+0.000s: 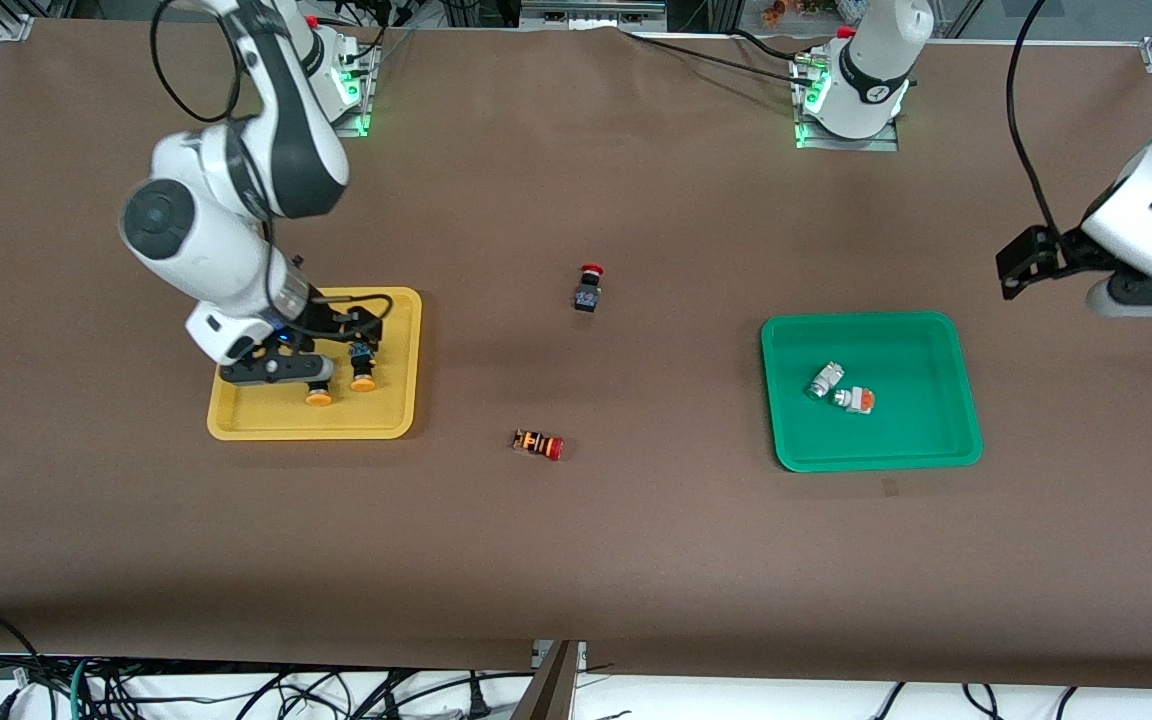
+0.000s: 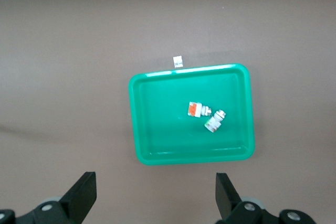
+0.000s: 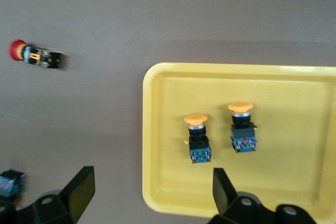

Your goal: Place green and yellow buttons in trays

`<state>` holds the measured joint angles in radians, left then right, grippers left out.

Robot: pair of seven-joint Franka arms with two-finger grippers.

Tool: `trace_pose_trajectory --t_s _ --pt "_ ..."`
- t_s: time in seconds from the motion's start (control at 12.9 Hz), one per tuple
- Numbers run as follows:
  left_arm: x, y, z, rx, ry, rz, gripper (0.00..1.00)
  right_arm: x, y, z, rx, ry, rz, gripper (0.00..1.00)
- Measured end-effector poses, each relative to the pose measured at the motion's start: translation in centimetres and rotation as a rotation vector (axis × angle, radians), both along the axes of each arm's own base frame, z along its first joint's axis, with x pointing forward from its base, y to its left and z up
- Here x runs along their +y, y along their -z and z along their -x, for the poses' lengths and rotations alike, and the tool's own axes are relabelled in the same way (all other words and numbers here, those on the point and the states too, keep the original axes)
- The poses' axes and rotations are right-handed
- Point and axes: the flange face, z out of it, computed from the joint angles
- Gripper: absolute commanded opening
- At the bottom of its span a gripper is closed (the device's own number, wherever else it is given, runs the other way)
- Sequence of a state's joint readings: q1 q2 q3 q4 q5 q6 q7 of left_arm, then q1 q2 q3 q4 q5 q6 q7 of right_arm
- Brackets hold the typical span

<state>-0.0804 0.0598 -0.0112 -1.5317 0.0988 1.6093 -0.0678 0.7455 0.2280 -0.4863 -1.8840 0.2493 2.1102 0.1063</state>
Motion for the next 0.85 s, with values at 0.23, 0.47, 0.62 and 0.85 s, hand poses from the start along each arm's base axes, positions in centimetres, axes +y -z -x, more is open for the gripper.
trace_pose_trajectory --t_s 0.23,0.47,0.62,0.85 --pt "0.2 -0.1 1.4 0.017 -0.002 0.044 1.0 -3.0 -5.7 1.6 0.01 -0.035 0.038 0.99" --pt "0.4 0.2 1.5 0.027 -0.006 0.07 1.0 -5.6 -9.5 3.1 0.02 -0.056 0.084 0.99" --pt "0.4 0.2 1.5 0.028 -0.007 0.07 1.0 -6.2 -11.1 3.2 0.014 -0.056 0.098 0.99" --pt "0.6 0.2 1.4 0.028 -0.01 0.07 1.0 -7.4 -12.1 2.8 0.007 -0.037 0.097 0.99"
